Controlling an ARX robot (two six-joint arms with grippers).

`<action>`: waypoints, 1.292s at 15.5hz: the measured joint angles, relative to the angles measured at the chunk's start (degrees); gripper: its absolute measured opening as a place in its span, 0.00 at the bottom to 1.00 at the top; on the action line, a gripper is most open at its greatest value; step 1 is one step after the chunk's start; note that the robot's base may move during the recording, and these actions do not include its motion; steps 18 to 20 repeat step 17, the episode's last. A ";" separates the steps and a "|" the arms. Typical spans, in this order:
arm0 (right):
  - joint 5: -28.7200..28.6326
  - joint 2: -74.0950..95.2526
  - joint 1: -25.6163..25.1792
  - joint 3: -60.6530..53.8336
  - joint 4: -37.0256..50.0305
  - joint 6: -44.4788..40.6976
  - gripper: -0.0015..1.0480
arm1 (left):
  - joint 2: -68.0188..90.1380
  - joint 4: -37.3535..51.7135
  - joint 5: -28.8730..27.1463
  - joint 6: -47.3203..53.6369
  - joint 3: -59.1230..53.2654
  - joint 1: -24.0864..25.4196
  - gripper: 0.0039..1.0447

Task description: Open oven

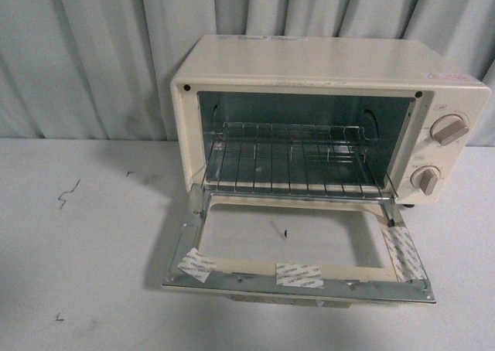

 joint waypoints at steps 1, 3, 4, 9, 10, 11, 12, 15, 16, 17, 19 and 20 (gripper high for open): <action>0.00 0.00 0.00 0.00 0.00 0.00 0.94 | 0.00 0.00 0.02 0.00 0.00 0.00 0.94; 0.00 0.00 0.00 0.00 0.00 0.00 0.94 | 0.00 0.00 0.02 0.00 0.00 0.00 0.94; 0.00 0.00 0.00 0.00 0.00 0.00 0.94 | 0.00 0.00 0.00 0.00 0.00 0.00 0.94; 0.00 0.00 0.00 0.00 0.00 0.00 0.94 | 0.00 0.00 0.02 0.02 0.00 0.00 0.94; 0.00 0.00 0.00 0.00 0.00 0.00 0.94 | 0.00 0.00 0.00 0.00 0.00 0.00 0.94; 0.00 0.00 0.00 0.00 0.00 0.00 0.94 | 0.00 0.00 0.00 0.00 0.00 0.00 0.94; 0.00 0.00 0.00 0.00 0.00 0.00 0.94 | 0.00 0.00 0.02 0.00 0.00 0.00 0.94; 0.00 0.00 0.00 0.00 0.00 0.00 0.94 | 0.00 0.00 0.02 0.00 0.00 0.00 0.94; 0.00 0.00 0.00 0.00 0.00 0.00 0.94 | 0.00 0.00 0.02 0.00 0.00 0.00 0.94; 0.00 0.00 0.00 0.00 0.00 0.00 0.94 | 0.00 0.00 0.02 0.00 0.00 0.00 0.94; 0.00 0.00 0.00 0.00 0.00 0.00 0.94 | 0.00 0.00 0.02 0.00 0.00 0.00 0.94; 0.00 0.00 0.00 0.00 0.00 0.00 0.94 | 0.00 0.00 0.02 0.00 0.00 0.00 0.94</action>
